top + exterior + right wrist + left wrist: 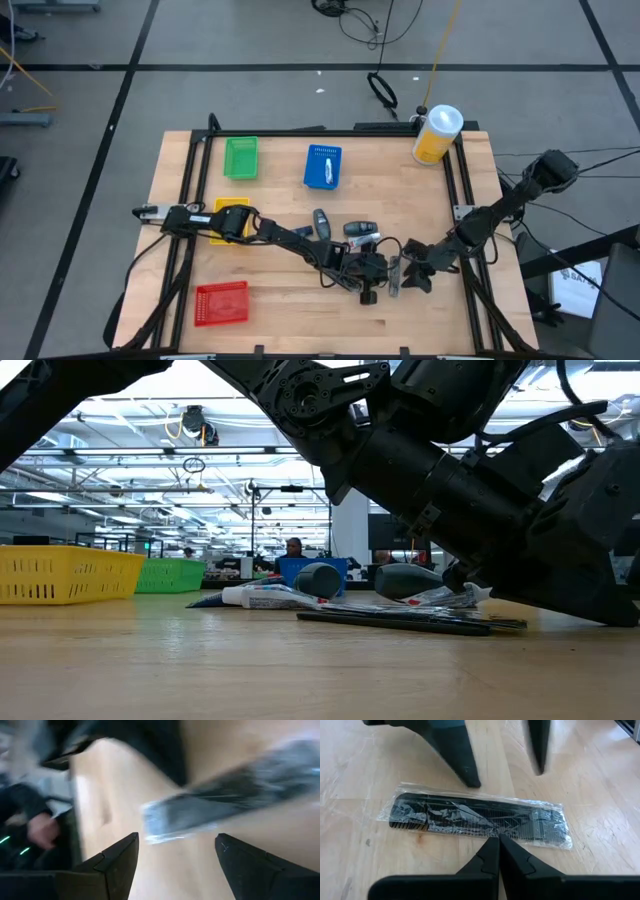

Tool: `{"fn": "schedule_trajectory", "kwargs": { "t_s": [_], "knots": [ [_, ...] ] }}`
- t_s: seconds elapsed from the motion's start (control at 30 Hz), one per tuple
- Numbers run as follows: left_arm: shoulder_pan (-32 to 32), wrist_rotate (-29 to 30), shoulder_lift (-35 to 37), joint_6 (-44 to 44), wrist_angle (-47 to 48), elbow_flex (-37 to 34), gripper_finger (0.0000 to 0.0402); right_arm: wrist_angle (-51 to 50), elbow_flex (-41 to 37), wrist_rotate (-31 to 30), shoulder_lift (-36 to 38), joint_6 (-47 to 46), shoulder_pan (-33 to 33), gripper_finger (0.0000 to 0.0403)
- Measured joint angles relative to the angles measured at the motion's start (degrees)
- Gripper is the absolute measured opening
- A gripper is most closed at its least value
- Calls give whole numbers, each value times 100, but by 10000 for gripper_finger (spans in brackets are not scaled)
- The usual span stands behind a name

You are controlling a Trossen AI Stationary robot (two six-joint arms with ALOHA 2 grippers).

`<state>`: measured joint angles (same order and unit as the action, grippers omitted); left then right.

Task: Pick & Place Travel size toiletries
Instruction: Put the black comb in the red basket

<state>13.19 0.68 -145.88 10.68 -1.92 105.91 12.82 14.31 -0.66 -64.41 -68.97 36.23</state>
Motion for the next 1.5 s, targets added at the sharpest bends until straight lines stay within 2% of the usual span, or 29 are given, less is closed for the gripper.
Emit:
{"fn": "schedule_trajectory", "kwargs": {
  "t_s": [0.13, 0.37, 0.7, 0.87, 1.03, 1.2, 1.37, 1.5],
  "knots": [
    [0, -12, 0, 101, -28, -4, 15, -262, 7, -410, -8, -63, -23, 242],
    [-6, -49, -2, 171, -35, -4, 3, 214, 7, -499, -410, 251, -335, 229],
    [-31, -65, -2, 184, 33, 5, 4, 1499, -6, -226, -1099, 713, -590, 219],
    [-31, -61, -2, 179, 36, 4, 13, 1743, -13, -91, -1107, 818, -590, 219],
    [-31, -56, -2, 179, 33, 4, 3, 1482, -7, -95, -1098, 839, -590, 213],
    [-33, -16, -2, 179, 31, 4, 16, 1211, 4, -257, -1094, 973, -588, 162],
    [-35, 5, 39, 131, 62, -2, 20, 1205, -2, -285, -1098, 1280, -588, 78],
    [-65, -311, 197, -66, 308, -13, 21, 1255, -3, -294, -1095, 1430, -590, 16]
  ]
}}
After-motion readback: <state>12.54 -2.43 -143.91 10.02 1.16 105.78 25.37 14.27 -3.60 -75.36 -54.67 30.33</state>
